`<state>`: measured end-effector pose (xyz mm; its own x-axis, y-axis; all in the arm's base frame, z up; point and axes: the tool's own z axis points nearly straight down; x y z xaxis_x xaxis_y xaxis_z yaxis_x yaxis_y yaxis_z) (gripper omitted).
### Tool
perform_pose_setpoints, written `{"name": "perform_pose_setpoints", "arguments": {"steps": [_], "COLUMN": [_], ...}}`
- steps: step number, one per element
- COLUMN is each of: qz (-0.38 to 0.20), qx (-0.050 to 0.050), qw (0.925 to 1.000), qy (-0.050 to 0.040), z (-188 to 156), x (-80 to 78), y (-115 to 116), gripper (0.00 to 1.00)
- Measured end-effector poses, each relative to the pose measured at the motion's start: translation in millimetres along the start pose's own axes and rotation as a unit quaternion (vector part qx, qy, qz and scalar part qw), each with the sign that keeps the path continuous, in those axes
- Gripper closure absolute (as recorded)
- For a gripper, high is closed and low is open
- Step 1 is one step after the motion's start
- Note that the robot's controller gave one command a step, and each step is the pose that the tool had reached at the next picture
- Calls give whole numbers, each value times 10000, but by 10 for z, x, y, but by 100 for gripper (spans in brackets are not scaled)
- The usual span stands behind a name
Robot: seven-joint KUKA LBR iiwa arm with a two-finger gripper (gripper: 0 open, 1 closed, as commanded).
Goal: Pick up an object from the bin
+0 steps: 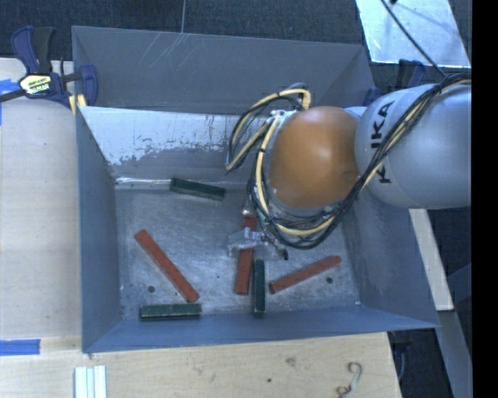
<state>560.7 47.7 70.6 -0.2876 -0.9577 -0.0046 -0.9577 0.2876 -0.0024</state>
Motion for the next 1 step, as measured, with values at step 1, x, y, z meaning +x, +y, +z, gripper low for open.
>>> {"name": "perform_pose_setpoints", "arguments": {"steps": [1], "qz": [27], "qx": [11], "qw": [10000], "qy": [6], "z": [-302], "x": [-5], "y": [-12], "gripper": [100]}}
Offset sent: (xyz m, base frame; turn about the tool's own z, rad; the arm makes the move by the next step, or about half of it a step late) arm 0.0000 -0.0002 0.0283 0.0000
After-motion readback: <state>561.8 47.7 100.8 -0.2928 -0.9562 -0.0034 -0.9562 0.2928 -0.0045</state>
